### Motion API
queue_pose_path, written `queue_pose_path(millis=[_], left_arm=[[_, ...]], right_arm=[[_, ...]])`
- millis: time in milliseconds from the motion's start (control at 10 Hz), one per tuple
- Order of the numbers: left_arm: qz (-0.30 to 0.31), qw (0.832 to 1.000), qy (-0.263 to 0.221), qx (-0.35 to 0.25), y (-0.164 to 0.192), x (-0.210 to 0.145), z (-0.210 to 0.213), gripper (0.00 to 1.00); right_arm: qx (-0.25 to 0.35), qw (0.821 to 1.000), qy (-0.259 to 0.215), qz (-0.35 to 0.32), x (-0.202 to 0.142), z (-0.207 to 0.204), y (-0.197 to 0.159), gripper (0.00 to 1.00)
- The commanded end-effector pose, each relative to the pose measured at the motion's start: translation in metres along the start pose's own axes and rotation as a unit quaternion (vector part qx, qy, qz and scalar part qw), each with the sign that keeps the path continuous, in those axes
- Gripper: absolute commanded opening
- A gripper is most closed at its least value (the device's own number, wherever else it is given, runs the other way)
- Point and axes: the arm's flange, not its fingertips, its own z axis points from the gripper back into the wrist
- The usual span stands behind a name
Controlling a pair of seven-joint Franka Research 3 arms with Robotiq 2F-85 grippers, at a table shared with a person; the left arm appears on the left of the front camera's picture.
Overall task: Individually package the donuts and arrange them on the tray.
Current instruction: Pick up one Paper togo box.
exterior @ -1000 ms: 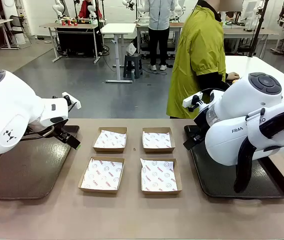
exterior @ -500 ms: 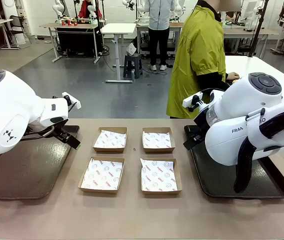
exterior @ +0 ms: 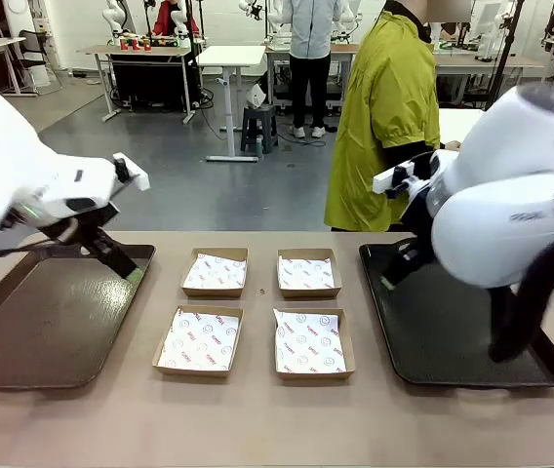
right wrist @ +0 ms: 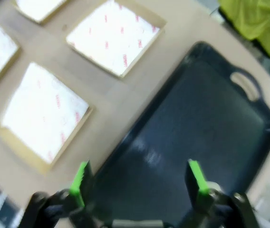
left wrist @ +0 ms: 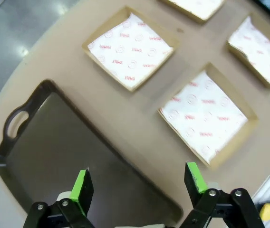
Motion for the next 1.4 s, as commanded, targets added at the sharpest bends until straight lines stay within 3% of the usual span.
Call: queue_pose_path(millis=[0, 200, 300, 400, 500, 900, 1000, 1100, 1200, 1300], left_arm=[[-0.011, 0.999, 0.039, -0.017, -0.033, -0.123, 0.038, 1.0], [-0.02, 0.997, 0.073, -0.023, -0.043, -0.149, 0.046, 1.0], [-0.015, 0.997, 0.072, -0.016, -0.042, -0.152, 0.043, 1.0], [-0.007, 0.997, 0.068, -0.029, 0.0, -0.037, 0.066, 1.0], [-0.007, 0.997, 0.068, -0.029, 0.0, -0.037, 0.066, 1.0], [-0.007, 0.997, 0.075, -0.027, 0.0, -0.041, 0.07, 1.0], [0.081, 0.983, 0.01, -0.165, 0.015, -0.04, 0.074, 1.0], [0.151, 0.947, -0.029, -0.283, 0.032, -0.044, 0.076, 1.0], [0.213, 0.896, -0.062, -0.384, 0.049, -0.054, 0.074, 1.0], [0.255, 0.85, -0.093, -0.451, 0.064, -0.064, 0.069, 1.0]], right_arm=[[0.009, 0.999, 0.051, 0.006, -0.109, 0.044, 0.029, 1.0], [0.041, 0.994, 0.102, 0.022, -0.142, 0.053, 0.036, 1.0], [0.028, 0.993, 0.11, 0.026, -0.148, 0.047, 0.033, 1.0], [-0.017, 0.994, 0.105, 0.032, -0.139, 0.035, 0.022, 1.0], [0.032, 0.993, 0.111, 0.007, -0.056, 0.083, 0.013, 1.0], [0.023, 0.993, 0.116, 0.012, -0.06, 0.088, 0.011, 1.0], [0.176, 0.978, 0.089, -0.066, -0.064, 0.09, -0.005, 1.0], [0.284, 0.949, 0.062, -0.123, -0.073, 0.091, -0.026, 1.0], [0.392, 0.899, 0.025, -0.195, -0.088, 0.087, -0.052, 1.0], [0.46, 0.857, -0.003, -0.231, -0.104, 0.081, -0.073, 1.0]])
